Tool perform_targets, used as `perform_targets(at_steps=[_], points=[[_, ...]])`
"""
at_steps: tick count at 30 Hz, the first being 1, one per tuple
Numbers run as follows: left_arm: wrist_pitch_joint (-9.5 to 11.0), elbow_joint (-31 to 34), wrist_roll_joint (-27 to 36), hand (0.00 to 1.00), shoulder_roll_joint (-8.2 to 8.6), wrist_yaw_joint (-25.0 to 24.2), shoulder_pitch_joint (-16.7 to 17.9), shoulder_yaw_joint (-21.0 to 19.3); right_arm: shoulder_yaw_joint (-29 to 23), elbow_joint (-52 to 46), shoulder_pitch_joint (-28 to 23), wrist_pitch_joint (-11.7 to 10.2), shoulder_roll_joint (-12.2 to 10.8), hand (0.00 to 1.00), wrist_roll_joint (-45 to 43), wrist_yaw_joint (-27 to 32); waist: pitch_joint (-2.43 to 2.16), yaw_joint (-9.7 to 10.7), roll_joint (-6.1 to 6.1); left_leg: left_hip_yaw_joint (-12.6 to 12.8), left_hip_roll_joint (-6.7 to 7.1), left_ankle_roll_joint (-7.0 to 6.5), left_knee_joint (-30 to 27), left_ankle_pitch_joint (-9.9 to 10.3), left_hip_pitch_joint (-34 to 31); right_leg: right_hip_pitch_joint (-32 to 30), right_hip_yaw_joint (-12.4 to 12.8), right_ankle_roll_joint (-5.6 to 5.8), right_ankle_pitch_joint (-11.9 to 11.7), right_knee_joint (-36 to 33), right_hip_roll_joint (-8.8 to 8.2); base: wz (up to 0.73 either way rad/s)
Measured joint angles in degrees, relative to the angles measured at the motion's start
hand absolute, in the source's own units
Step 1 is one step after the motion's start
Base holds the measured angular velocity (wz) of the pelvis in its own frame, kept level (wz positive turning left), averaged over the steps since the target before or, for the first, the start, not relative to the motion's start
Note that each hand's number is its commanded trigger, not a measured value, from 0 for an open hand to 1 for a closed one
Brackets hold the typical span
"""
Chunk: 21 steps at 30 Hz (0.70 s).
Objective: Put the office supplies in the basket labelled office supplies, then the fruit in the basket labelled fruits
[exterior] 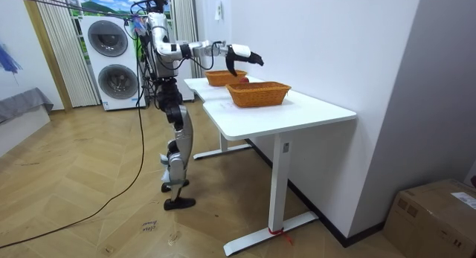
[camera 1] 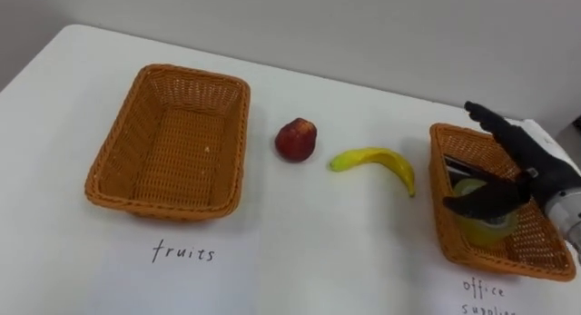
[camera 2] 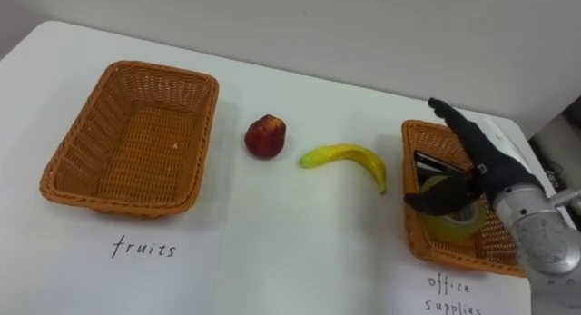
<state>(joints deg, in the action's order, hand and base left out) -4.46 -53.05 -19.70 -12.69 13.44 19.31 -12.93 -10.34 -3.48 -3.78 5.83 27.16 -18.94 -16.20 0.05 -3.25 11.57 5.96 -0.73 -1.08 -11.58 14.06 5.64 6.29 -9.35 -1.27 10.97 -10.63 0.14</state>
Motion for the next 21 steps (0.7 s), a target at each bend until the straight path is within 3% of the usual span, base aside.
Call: perform_targets(at_steps=[6,10,21], points=[[0.8,-1.5,0.0,0.00,0.02,0.2,0.0,-0.5,-0.7,-0.3,1.8,-1.0,1.3,0.00,-1.2,2.9,0.06,0.0,-0.08,0.0,-0.01,0.00,0.1,0.0,0.0,0.0,0.5,0.00,0.0,0.0,0.05,0.00],[0.8,-1.5,0.0,0.00,0.22,1.4,0.2,-0.5,-2.3,-5.0,1.8,-1.0,1.4,0.00,0.0,4.5,0.33,0.1,-0.53,0.0,-0.16,0.00,0.0,0.0,0.1,0.1,0.5,0.00,0.0,0.0,0.07,0.00],[0.8,-1.4,-0.1,0.00,0.54,4.0,0.1,-0.4,-2.3,-8.9,2.0,-1.2,1.4,0.00,-0.4,6.1,0.27,-0.1,-0.84,-0.1,-0.37,0.00,0.1,0.0,-0.2,-0.2,0.0,0.00,0.0,0.0,0.02,0.00]])
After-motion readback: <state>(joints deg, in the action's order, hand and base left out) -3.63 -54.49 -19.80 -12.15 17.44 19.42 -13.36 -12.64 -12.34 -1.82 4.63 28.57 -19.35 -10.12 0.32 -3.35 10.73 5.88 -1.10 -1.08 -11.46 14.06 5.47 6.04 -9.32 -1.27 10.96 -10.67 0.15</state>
